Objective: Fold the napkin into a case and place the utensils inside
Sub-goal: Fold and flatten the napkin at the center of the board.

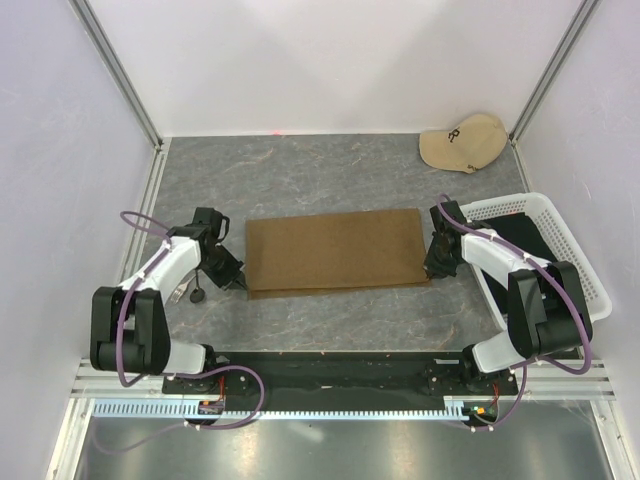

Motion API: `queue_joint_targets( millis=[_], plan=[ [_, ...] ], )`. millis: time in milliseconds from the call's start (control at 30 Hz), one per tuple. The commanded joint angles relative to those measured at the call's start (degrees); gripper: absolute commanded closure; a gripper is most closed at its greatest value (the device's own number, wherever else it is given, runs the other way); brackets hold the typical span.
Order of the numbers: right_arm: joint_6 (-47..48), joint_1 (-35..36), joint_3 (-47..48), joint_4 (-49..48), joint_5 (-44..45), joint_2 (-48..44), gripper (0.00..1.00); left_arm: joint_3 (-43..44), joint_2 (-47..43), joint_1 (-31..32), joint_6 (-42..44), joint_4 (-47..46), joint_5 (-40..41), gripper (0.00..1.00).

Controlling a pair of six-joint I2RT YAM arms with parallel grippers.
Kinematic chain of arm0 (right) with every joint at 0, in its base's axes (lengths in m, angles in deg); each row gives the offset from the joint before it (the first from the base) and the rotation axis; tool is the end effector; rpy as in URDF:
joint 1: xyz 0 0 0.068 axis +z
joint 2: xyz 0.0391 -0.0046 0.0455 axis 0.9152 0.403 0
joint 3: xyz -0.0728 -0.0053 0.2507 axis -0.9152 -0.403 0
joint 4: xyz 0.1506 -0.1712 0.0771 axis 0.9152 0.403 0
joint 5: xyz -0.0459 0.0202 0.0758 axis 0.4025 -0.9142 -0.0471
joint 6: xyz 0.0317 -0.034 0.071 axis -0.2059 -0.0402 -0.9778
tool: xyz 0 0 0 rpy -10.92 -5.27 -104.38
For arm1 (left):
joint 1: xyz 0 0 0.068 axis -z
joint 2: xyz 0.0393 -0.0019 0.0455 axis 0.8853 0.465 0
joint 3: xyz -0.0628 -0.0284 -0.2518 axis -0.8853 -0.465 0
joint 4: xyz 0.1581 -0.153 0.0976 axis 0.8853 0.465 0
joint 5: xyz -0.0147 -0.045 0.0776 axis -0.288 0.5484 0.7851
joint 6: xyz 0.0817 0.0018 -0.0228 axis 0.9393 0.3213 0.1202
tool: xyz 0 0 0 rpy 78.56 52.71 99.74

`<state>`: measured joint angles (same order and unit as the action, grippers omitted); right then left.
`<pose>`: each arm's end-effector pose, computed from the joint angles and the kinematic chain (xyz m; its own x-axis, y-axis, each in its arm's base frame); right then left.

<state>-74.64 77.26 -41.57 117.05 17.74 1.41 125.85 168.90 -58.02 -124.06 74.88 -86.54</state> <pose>0.2539 0.0418 0.1315 -0.8545 0.4250 -0.2987 0.4171 0.9041 0.0931 0.2200 -0.0265 0.1446 -0.7105 -0.7035 -0.0157 -0.6835 0.6952 -0.2225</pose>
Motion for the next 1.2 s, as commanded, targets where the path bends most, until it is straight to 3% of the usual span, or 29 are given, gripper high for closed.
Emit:
queue_joint_targets(
  millis=[0, 233, 367, 400, 567, 667, 700, 833, 1000, 1167],
  plan=[
    [1.60, -0.57, 0.61, 1.84, 2.86, -0.13, 1.00, -2.09, -1.79, -0.32, -0.33, 1.77, 2.01, 0.98],
    [2.65, -0.48, 1.14, 1.57, 2.24, -0.74, 0.97, -5.34, 3.57, -0.32, 0.45, -1.39, -0.09, 0.97],
    [4.59, -0.57, 2.37, 2.54, 2.94, -2.23, 0.88, -2.90, 2.62, -0.32, 1.94, 1.06, -1.94, 0.85],
    [5.03, -0.48, 3.33, 2.72, 3.03, -2.67, 0.79, -2.10, 0.96, -0.32, 2.38, 1.94, -2.12, 0.78],
    [9.23, -0.48, 6.41, 3.95, 4.52, -6.45, 0.55, 1.07, -6.17, -0.32, 1.69, 7.40, -0.71, 0.54],
    [11.52, -0.13, 8.78, 4.30, 4.00, -7.95, 0.42, 0.90, -9.34, -0.32, 1.68, 6.70, -0.62, 0.54],
    [11.79, 0.13, 9.05, 4.21, 2.61, -8.21, 0.38, 0.63, -9.69, -0.32, 2.20, 5.48, -1.93, 0.66],
    [11.01, 1.71, 8.61, 2.28, -1.79, -6.11, 0.43, -0.95, -6.29, -0.23, 3.18, -3.22, -8.44, 0.90],
    [8.90, 2.68, 4.40, -1.93, -2.86, -4.17, 0.66, -2.97, 0.75, -0.23, 3.79, -11.13, -10.03, 0.97],
    [8.10, 3.38, -0.69, -4.57, -1.72, -3.82, 0.73, -3.76, 6.39, -0.23, 6.25, -12.64, -8.53, 0.98]
  ],
)
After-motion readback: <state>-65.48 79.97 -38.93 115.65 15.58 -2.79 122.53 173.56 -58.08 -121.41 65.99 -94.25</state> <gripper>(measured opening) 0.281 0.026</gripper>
